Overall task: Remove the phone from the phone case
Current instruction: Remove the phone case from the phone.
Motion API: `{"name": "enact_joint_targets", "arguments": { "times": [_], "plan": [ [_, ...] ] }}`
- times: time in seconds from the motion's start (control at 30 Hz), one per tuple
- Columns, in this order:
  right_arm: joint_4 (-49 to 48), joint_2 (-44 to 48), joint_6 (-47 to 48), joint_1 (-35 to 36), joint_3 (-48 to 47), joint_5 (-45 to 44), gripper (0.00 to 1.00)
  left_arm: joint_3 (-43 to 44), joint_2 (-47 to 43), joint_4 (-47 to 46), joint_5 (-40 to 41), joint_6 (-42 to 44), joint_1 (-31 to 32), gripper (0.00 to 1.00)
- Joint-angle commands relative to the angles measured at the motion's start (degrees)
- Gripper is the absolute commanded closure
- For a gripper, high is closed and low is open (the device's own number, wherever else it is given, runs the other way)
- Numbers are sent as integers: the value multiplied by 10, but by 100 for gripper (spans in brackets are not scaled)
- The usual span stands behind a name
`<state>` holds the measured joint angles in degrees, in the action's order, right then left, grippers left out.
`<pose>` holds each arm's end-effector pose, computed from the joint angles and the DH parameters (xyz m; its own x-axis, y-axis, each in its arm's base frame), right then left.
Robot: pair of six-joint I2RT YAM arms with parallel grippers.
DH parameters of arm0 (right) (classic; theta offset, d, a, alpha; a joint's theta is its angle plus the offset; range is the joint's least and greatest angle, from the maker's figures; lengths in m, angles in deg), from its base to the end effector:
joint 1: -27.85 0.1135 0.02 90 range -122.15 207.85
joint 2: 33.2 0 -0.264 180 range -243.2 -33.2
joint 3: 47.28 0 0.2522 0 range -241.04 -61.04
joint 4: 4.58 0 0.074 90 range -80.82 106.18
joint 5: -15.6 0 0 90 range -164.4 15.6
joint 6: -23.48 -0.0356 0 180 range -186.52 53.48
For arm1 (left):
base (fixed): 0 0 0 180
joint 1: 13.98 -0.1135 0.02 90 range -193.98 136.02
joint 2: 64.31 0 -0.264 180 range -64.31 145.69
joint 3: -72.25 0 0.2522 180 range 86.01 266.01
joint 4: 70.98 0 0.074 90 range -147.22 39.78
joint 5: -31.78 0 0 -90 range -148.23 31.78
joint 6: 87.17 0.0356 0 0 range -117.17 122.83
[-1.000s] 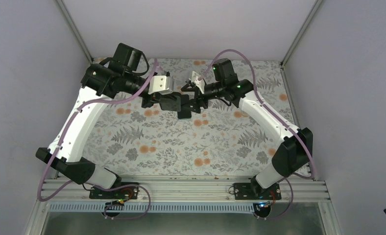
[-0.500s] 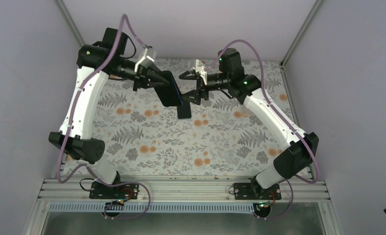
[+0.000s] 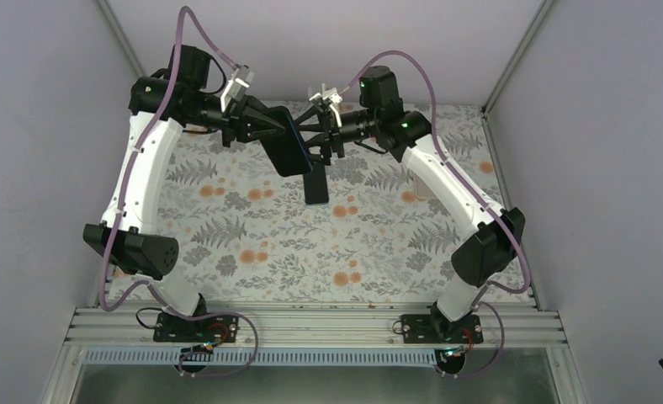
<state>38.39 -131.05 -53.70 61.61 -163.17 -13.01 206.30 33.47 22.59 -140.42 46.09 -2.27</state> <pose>0.2972 0.2363 0.4148 -0.1358 -0.2186 -0.9663 -0.9826 -0.0952 0.1596 0.2882 -0.0958 0.4579 -0.2220 0.1410 -0.9648 0.9664 -0.0994 -0.2369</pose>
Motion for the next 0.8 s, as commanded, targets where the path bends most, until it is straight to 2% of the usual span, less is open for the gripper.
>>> {"name": "enact_joint_targets", "arguments": {
  "times": [0.0, 0.13, 0.27, 0.4, 0.53, 0.63, 0.7, 0.77],
  "plan": [
    [-156, 30, -120, 120, -56, 209, 14, -54, 39, -195, 87, 17, 10, 98],
    [-229, 4, -203, 120, -77, 234, 13, -112, 14, -258, 93, -7, 10, 98],
    [-270, -8, -245, 131, -105, 251, 14, -125, 17, -270, 99, -13, 11, 98],
    [-248, -6, -229, 149, -115, 258, 35, -89, 36, -237, 110, 2, 11, 98],
    [-233, 17, -204, 150, -93, 250, 53, 21, 75, -129, 108, 59, 10, 96],
    [-215, 46, -174, 150, -75, 242, 65, 128, 122, -27, 108, 91, 9, 90],
    [-189, 60, -149, 150, -68, 229, 79, 161, 133, -20, 123, 57, 7, 83],
    [-168, 70, -132, 149, -63, 221, 87, 156, 121, -20, 127, 65, 7, 73]
  ]
}}
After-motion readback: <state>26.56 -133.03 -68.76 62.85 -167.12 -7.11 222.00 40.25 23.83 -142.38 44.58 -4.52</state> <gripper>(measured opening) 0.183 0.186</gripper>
